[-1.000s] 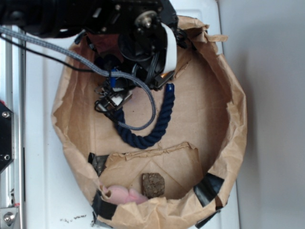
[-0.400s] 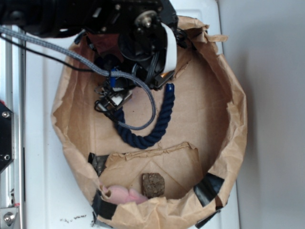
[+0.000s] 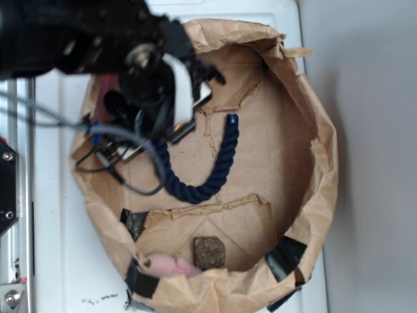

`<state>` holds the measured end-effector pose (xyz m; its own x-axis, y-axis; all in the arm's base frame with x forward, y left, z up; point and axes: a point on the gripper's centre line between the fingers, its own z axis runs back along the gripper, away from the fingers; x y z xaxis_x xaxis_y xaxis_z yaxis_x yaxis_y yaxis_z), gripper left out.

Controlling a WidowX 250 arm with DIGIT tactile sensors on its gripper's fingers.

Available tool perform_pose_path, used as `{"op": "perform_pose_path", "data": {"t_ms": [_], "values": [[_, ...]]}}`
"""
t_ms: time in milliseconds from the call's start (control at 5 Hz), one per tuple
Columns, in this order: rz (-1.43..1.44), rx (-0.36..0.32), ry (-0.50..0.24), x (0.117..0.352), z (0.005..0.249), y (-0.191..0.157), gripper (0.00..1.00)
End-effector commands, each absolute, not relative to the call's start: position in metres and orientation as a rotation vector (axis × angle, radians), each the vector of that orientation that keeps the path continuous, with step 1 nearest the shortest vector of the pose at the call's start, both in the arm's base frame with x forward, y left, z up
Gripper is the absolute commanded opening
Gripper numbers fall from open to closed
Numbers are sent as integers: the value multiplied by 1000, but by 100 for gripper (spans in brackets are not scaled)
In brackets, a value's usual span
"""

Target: Grab the blue rope.

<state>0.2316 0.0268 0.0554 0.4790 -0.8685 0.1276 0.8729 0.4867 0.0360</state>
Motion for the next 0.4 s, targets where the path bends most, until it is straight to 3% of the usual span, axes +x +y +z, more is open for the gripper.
{"op": "perform_pose_path", "data": {"t_ms": [0,200], "values": [[-1090,21,-135,232,54,22,100],[-1069,-4,-131,243,49,25,100]]}}
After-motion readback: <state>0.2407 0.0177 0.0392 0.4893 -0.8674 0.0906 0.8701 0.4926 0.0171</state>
